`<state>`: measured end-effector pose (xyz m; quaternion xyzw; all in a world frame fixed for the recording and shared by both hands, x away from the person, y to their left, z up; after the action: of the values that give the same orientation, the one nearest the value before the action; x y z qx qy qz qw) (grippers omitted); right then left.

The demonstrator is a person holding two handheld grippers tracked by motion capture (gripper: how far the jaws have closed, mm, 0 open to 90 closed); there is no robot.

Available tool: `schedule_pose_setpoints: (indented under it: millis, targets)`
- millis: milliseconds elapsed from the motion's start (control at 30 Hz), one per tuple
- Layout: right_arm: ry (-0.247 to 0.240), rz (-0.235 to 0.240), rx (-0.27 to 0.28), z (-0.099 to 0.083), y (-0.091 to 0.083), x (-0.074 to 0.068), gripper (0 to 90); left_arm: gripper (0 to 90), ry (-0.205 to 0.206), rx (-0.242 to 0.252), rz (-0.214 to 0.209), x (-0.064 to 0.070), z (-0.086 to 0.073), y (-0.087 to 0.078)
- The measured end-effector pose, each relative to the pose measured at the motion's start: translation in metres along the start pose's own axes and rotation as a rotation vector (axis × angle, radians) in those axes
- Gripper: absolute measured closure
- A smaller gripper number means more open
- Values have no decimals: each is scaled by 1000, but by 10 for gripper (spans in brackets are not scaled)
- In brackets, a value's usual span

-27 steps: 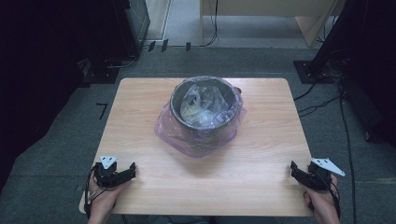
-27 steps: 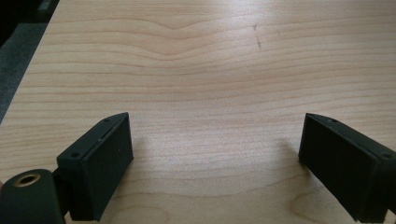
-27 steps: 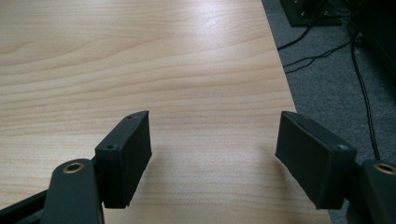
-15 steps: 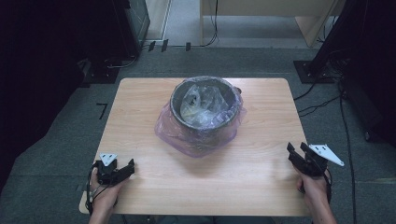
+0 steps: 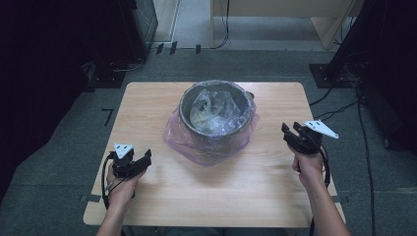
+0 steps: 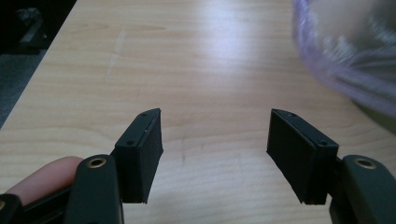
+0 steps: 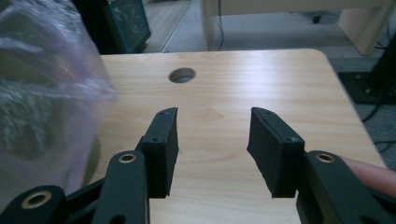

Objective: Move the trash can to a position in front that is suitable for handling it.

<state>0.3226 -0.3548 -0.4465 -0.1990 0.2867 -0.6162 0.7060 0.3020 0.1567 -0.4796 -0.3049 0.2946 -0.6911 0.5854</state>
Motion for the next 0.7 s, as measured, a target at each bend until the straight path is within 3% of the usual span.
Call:
schedule_pose_setpoints:
  millis: [133,200,233,333,500,700]
  targets:
    - [-30,31,-5,18,13,-16,559,358,5,21,-19,13,10,0]
    - [-15,53,-3,26,21,-21,596,363,13,33,-27,20,15,-1]
    - [16,95,0,34,31,-26,633,370,18,41,-34,24,19,-1]
    - [31,125,0,40,40,-31,664,382,16,60,-43,31,29,0]
    - [2,156,-4,52,61,-51,756,447,-33,91,-98,41,54,7]
    - [-2,177,-23,52,80,-69,809,483,-95,115,-126,48,72,16]
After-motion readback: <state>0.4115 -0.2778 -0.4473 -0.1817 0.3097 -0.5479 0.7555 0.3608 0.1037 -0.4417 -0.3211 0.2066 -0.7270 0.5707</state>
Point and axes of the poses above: each handheld gripper's, and its own axes: y roughly forward along the jaws, z roughly out of its top, x roughly to its right, the point moved 2 cm from there along y, roughly forward along the jaws, and after that the axes turned 14 degrees about -x, right-handed, at the moved point
